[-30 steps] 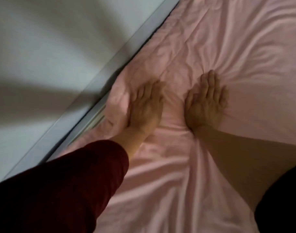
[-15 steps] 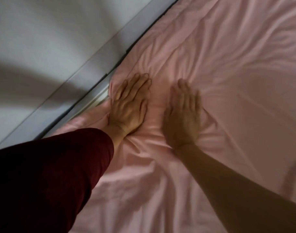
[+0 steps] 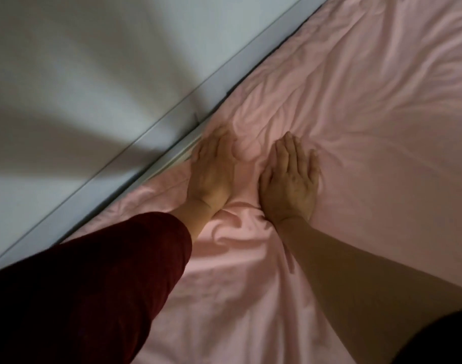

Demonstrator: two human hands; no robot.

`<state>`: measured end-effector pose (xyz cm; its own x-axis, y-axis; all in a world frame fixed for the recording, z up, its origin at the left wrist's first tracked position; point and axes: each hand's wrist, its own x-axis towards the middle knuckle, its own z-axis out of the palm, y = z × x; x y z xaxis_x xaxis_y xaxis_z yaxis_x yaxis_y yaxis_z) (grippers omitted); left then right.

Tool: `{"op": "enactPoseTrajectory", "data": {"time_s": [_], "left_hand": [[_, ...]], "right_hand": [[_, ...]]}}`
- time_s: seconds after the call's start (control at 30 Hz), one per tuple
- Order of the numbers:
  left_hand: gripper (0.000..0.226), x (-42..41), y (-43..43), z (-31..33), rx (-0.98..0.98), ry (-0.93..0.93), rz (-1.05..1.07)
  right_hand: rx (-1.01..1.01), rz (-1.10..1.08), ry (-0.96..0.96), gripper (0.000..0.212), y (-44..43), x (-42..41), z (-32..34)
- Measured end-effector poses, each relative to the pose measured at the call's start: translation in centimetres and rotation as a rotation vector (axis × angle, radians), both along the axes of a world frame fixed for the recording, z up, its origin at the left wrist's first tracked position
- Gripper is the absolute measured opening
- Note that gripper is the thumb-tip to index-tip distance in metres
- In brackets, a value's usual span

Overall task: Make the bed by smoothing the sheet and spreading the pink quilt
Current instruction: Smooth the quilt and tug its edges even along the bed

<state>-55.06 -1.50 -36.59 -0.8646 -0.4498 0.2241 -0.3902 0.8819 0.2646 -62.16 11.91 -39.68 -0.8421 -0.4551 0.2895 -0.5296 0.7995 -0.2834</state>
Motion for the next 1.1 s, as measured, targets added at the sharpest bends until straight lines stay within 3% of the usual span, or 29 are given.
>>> {"op": "enactPoseTrajectory", "data": {"time_s": [0.07, 0.13, 0.2, 0.3, 0.4, 0.47, 0.53, 0.6, 0.67, 0.8, 0.97, 1.1], "left_hand": [[0.033, 2.9, -0.3, 0.5, -0.004, 0.084, 0.276], [0.02, 6.3, -0.8, 0.6, -0.017, 0.097, 0.389], [0.016, 9.4, -1.0, 0.9, -0.091, 0.008, 0.313], [0.025, 10.8, -3.0, 2.8, -0.143, -0.157, 0.003], [0.031, 11.0, -6.7, 5.6, -0.5, -0.381, -0.1], [0.035, 12.3, -7.0, 7.1, -0.712, -0.444, -0.025], [0.034, 12.2, -6.1, 6.1, -0.583, -0.548, 0.032], [0.032, 11.8, -5.0, 4.9, -0.42, -0.561, 0.146], [0.035, 12.5, -4.5, 4.9, -0.374, -0.433, 0.136], [0.062, 18.5, -3.9, 5.2, -0.412, -0.187, -0.092], [0.063, 26.0, -3.9, 4.2, -0.348, -0.239, 0.088], [0.078, 31.9, -5.1, 3.9, -0.273, -0.422, 0.117]], "right_hand": [[-0.01, 0.003, 0.009, 0.049, 0.0, 0.0, 0.4], [-0.003, 0.016, -0.021, 0.052, -0.1, 0.0, 0.8], [0.017, 0.044, -0.054, 0.057, 0.2, 0.2, 1.2], [0.119, 0.082, -0.159, 0.067, 0.8, -0.3, 2.3], [0.1, 0.019, -0.303, 0.073, 0.1, 2.6, 5.0], [0.102, 0.162, -0.254, 0.077, -2.2, 8.3, 6.2], [0.263, 0.374, -0.287, 0.082, -5.0, 13.1, 5.9], [0.468, 0.389, -0.388, 0.088, -7.3, 14.2, 5.4], [0.567, 0.356, -0.462, 0.091, -8.3, 13.1, 5.9], [0.624, 0.371, -0.48, 0.093, -8.6, 13.1, 7.2], [0.725, 0.286, -0.52, 0.096, -9.5, 14.1, 8.3], [0.855, 0.219, -0.588, 0.099, -11.0, 16.6, 9.7]]}}
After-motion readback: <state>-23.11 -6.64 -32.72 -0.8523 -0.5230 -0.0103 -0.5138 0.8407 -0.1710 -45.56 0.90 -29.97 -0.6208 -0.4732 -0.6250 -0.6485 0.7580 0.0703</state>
